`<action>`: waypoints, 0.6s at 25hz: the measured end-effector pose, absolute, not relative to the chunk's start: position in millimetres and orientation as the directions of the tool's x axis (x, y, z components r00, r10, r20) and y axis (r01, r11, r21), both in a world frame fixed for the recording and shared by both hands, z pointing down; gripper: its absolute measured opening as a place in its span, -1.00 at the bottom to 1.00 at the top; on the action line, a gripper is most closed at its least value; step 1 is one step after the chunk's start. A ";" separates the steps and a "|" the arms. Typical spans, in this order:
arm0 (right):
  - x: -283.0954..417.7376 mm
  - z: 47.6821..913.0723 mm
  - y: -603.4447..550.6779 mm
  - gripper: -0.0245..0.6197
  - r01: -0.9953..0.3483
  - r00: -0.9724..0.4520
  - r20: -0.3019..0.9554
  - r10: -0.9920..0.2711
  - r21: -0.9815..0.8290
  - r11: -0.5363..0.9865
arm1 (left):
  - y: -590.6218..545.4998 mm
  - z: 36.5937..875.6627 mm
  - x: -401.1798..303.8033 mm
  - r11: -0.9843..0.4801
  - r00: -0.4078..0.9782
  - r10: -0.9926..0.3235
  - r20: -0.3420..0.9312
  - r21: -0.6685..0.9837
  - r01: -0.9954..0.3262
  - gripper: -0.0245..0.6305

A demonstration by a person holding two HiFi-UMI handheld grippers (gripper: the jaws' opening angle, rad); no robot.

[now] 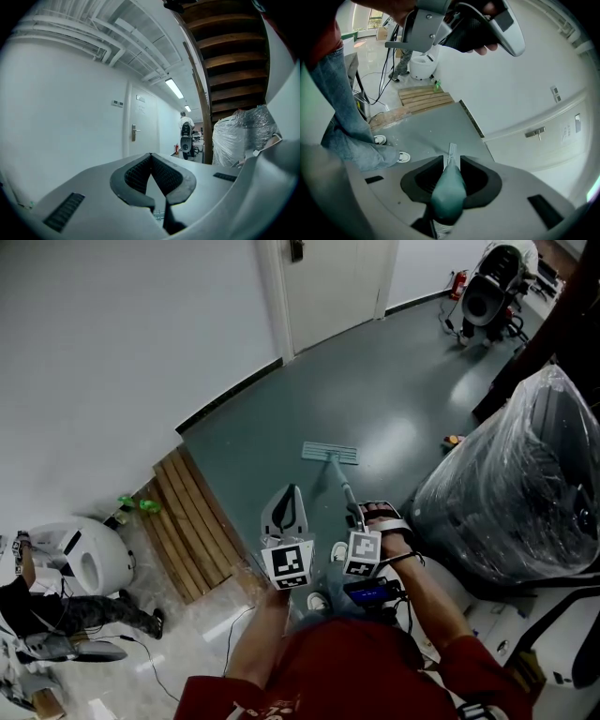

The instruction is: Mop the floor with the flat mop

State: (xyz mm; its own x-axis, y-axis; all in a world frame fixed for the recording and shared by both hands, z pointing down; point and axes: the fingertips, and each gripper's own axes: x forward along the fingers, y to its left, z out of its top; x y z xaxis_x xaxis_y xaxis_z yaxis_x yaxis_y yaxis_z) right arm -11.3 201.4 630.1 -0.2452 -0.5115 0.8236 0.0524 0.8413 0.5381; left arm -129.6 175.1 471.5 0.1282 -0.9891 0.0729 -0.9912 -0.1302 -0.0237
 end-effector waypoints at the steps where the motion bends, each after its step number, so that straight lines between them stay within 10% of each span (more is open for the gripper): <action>1: -12.0 629.6 195.4 -0.55 0.051 -0.244 0.824 -0.512 0.538 0.841 | 168.9 471.5 -130.6 -0.132 0.130 -0.989 0.074 -0.023 -0.991 -0.88; 15: 11.0 635.6 91.0 -0.55 0.048 -0.270 0.814 -0.514 0.545 0.837 | 58.1 467.6 -102.6 -0.131 0.128 -0.989 0.072 -0.042 -0.990 -0.88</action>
